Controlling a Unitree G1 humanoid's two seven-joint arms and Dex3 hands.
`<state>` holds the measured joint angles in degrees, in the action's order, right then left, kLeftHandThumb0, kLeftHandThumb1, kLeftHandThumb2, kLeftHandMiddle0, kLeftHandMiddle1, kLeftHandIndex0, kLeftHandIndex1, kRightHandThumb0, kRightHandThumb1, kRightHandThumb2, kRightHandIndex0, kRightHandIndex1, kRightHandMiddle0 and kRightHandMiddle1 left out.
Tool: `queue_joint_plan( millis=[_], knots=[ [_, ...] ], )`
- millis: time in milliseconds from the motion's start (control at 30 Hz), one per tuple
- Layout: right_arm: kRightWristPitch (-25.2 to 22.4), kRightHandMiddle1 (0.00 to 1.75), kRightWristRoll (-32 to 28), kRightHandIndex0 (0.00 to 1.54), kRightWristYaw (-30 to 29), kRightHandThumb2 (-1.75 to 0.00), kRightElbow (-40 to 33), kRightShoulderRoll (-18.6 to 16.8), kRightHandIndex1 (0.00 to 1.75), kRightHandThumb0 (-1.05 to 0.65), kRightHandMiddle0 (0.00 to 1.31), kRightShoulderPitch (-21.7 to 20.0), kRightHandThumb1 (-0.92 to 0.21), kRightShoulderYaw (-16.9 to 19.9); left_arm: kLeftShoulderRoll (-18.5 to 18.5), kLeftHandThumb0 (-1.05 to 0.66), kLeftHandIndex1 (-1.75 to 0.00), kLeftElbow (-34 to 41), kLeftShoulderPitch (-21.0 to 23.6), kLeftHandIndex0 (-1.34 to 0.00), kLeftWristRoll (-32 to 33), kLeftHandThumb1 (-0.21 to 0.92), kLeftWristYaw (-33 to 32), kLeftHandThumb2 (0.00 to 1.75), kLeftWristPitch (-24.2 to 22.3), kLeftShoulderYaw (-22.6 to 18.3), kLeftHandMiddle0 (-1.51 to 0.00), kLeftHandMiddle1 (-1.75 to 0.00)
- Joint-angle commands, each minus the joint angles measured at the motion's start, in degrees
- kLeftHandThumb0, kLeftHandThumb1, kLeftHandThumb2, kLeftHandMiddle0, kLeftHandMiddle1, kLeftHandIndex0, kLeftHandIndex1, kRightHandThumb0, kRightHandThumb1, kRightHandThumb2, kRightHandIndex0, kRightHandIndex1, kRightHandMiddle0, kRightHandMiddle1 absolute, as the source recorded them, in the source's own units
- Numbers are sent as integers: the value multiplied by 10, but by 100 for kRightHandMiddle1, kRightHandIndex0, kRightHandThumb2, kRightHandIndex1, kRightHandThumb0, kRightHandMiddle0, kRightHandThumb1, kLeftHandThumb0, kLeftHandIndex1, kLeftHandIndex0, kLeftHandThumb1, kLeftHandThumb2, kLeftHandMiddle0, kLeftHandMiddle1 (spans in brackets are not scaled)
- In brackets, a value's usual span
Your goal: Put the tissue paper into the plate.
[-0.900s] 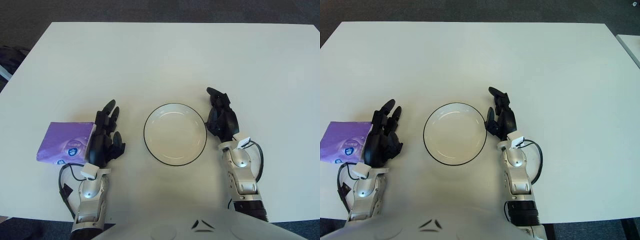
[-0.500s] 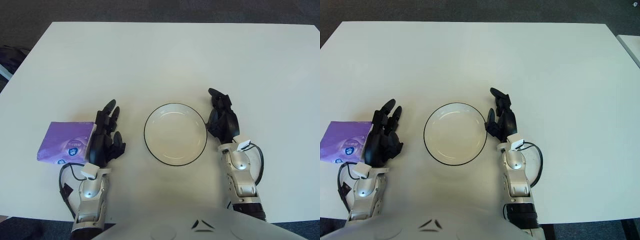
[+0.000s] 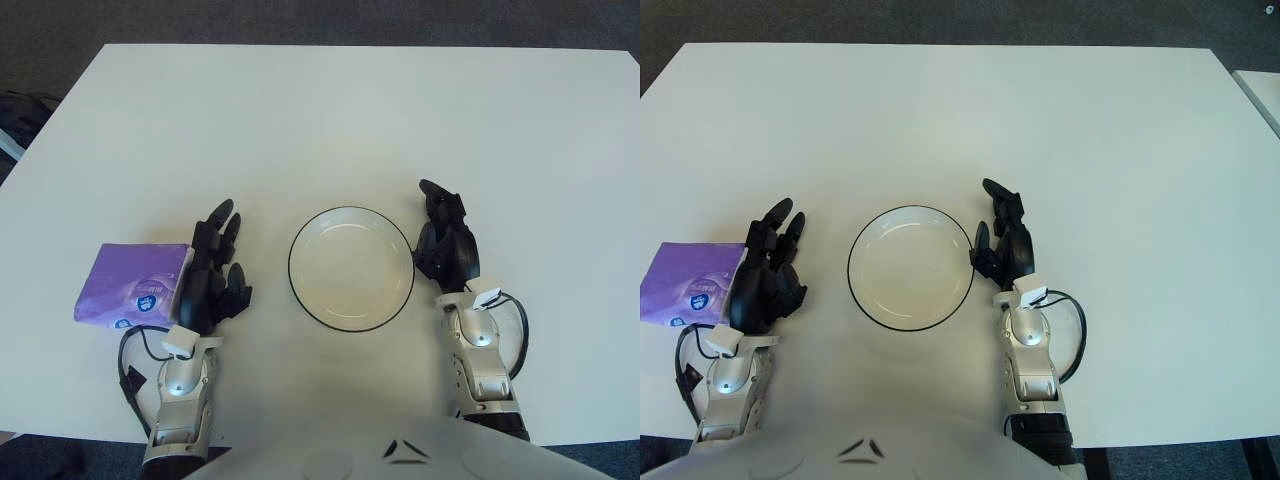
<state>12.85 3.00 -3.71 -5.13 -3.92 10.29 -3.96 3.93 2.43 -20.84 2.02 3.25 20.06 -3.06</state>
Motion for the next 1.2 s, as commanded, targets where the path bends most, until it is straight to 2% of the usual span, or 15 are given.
queue_joint_plan(
  millis=[0, 867, 1100, 1167],
  knots=[
    [-28, 74, 3, 33, -8, -82, 43, 2, 7, -55, 0, 43, -92, 8, 0, -55, -65, -33, -21, 0, -3, 92, 2, 84, -27, 0, -33, -2],
    [-15, 74, 1, 32, -12, -82, 53, -8, 7, -56, 0, 46, -92, 2, 12, -58, -67, -48, -19, 0, -5, 92, 8, 82, -12, -8, -33, -2],
    [-16, 74, 3, 32, -14, -82, 58, -10, 7, -56, 0, 43, -92, 1, 16, -56, -64, -14, -18, 0, -9, 92, 7, 84, -28, -7, -32, -1],
    [-16, 74, 5, 32, -15, -82, 61, -10, 7, -56, 0, 41, -92, 1, 22, -56, -64, 17, -11, 0, -9, 92, 6, 84, -47, -13, -31, -1]
  ],
)
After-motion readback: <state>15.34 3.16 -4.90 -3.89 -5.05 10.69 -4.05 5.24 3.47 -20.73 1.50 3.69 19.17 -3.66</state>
